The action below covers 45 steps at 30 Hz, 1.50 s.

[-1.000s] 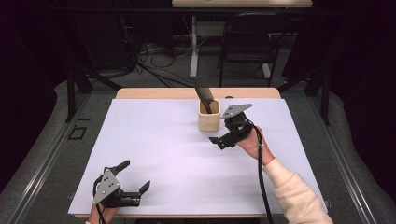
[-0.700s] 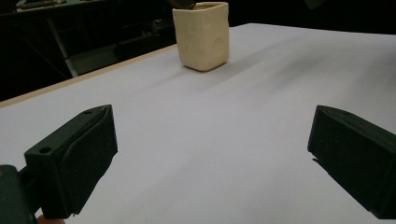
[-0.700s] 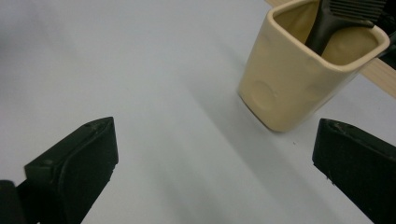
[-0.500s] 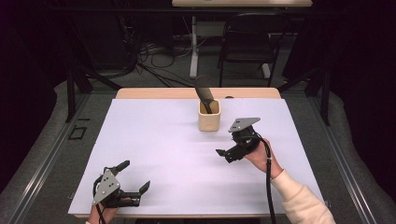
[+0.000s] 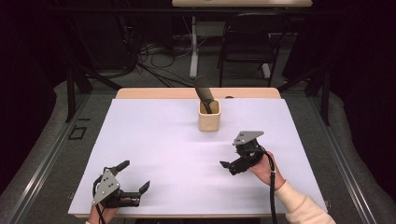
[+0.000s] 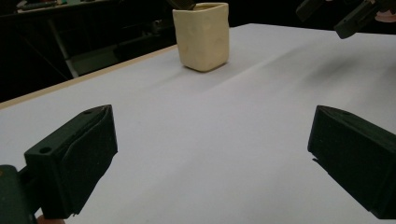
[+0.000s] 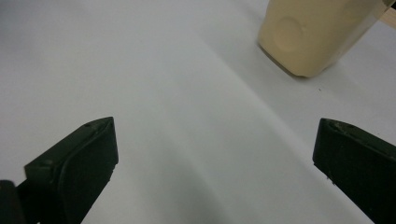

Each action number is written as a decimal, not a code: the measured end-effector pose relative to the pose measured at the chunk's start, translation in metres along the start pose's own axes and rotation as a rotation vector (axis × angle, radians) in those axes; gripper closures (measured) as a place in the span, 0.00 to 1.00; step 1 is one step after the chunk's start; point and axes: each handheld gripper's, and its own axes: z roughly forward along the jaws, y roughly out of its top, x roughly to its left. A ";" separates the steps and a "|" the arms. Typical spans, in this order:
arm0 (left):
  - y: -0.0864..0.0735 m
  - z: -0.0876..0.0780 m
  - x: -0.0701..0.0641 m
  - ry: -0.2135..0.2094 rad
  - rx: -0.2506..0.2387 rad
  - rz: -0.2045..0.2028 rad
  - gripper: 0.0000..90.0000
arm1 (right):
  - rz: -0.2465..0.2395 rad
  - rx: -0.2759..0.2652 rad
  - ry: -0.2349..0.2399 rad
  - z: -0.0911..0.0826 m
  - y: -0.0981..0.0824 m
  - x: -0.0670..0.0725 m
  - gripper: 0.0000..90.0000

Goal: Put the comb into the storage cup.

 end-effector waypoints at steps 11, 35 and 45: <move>0.000 0.000 0.000 -0.002 0.000 -0.002 0.02 | 0.003 0.000 -0.003 -0.005 -0.016 0.013 0.00; 0.000 0.000 0.000 -0.003 0.005 -0.001 0.02 | 0.007 -0.032 -0.030 -0.028 -0.046 0.025 0.00; 0.000 0.001 -0.001 -0.006 0.005 -0.003 0.01 | -0.016 -0.075 -0.046 -0.034 -0.057 0.035 0.00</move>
